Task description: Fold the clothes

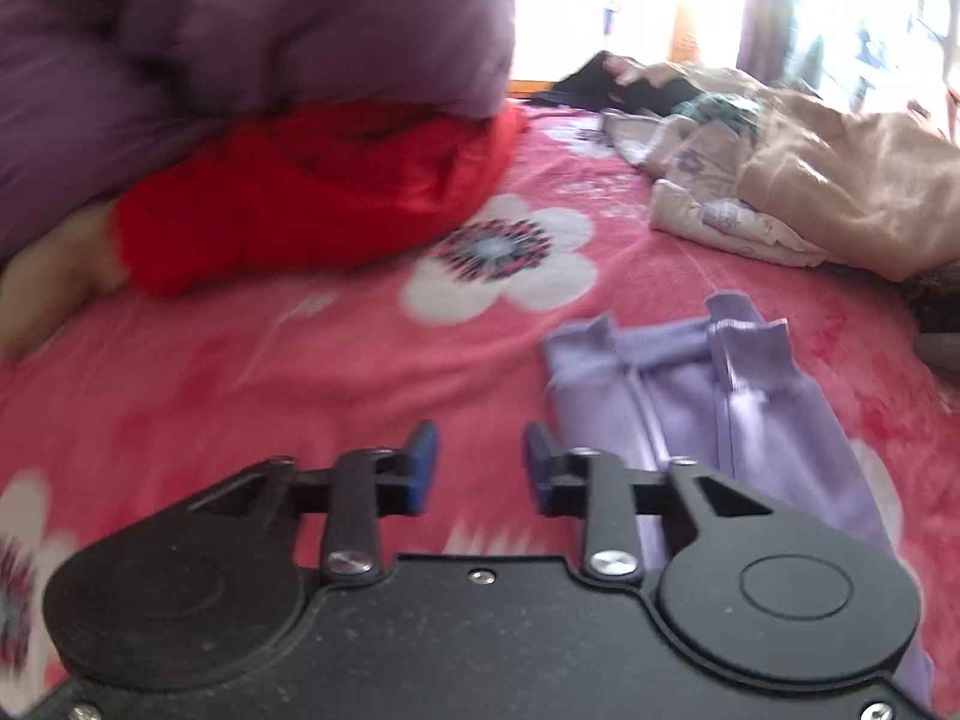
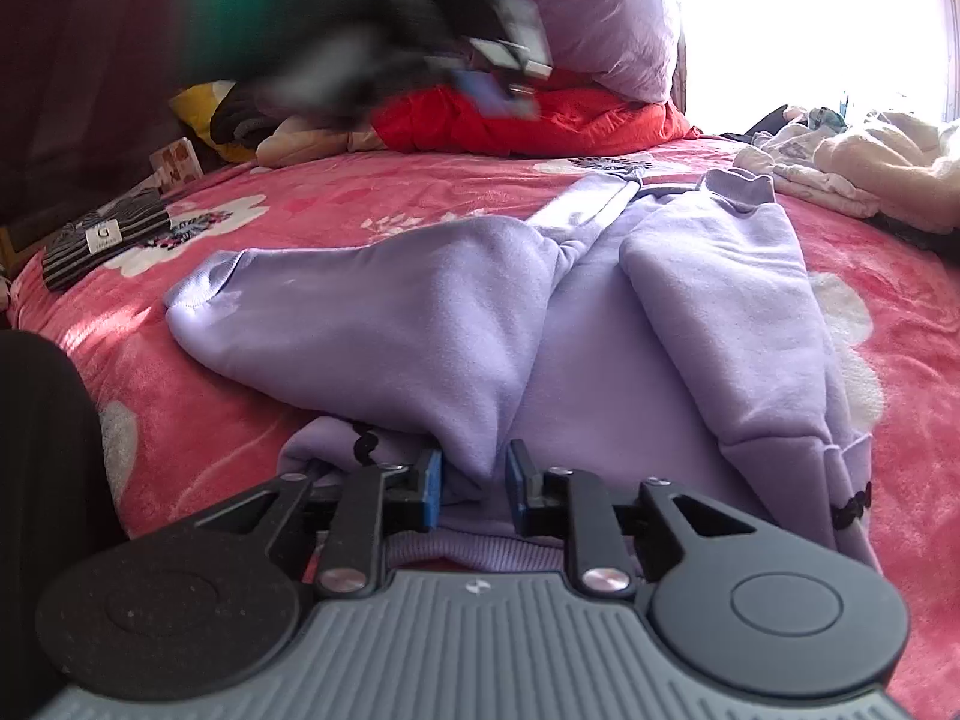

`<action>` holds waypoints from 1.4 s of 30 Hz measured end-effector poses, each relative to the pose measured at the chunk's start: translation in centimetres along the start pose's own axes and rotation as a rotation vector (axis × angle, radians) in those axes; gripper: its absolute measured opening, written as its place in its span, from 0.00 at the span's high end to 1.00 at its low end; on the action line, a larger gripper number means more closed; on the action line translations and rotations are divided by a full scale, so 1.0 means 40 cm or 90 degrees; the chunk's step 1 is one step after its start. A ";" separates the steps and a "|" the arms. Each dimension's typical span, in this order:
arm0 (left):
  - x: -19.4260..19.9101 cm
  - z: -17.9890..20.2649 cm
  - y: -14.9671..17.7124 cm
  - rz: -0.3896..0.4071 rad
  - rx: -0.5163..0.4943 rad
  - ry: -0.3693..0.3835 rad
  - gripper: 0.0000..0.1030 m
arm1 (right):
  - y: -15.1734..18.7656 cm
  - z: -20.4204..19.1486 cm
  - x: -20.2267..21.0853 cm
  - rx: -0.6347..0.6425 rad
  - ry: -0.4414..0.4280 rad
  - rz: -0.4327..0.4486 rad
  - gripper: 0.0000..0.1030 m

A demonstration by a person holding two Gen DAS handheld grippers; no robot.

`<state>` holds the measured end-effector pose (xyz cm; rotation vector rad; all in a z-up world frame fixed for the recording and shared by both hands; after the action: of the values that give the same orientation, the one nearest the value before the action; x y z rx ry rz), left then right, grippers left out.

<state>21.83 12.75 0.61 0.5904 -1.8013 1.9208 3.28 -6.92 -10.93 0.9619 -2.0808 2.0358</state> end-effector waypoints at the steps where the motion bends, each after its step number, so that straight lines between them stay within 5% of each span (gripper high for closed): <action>1: 0.060 -0.035 0.039 -0.013 0.056 -0.009 0.50 | 0.000 0.006 0.000 -0.008 -0.003 0.000 0.71; 7: 0.321 -0.115 0.291 -0.072 0.261 -0.072 0.50 | 0.011 0.015 0.003 -0.029 -0.014 0.017 0.70; 11: 0.341 -0.171 0.374 -0.087 0.349 -0.187 0.50 | 0.012 0.023 0.003 -0.045 -0.018 0.019 0.70; 16: 0.297 -0.246 0.395 -0.069 0.400 -0.270 0.50 | 0.014 0.029 0.007 -0.056 -0.022 0.019 0.70; 19: 0.255 -0.282 0.434 -0.083 0.466 -0.267 0.52 | 0.015 0.031 0.009 -0.058 -0.023 0.020 0.70; 22: 0.245 -0.307 0.459 -0.016 0.539 -0.235 0.56 | 0.016 0.031 0.011 -0.060 -0.025 0.022 0.69; 25: 0.244 -0.324 0.465 0.028 0.590 -0.192 0.79 | 0.015 0.034 0.011 -0.067 -0.026 0.020 0.68; 27: 0.248 -0.317 0.444 0.040 0.568 -0.179 0.95 | 0.015 0.036 0.012 -0.072 -0.027 0.019 0.68; 31: 0.312 -0.231 0.315 0.099 0.453 -0.107 0.95 | 0.015 0.034 0.015 -0.069 -0.024 0.020 0.67; 37: 0.452 0.051 0.055 0.193 0.230 0.054 0.96 | 0.007 0.026 0.032 -0.051 -0.008 0.024 0.58; 42: 0.496 0.281 -0.056 0.195 0.105 0.164 0.95 | -0.005 0.019 0.071 -0.035 -0.001 0.034 0.48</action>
<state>7.13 2.18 14.67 0.1108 -1.6541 2.2439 1.37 -8.67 -9.51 0.9091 -2.1733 1.9905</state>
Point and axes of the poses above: each gripper's, at about its wrist camera, not at the fingertips, and x roughly against the way its jaws point, z to its right, y to its underside, the point moved 3 cm from there along -x, roughly the way its jaws point, and after that the axes turned 7 degrees about z, right-handed, at the moved point
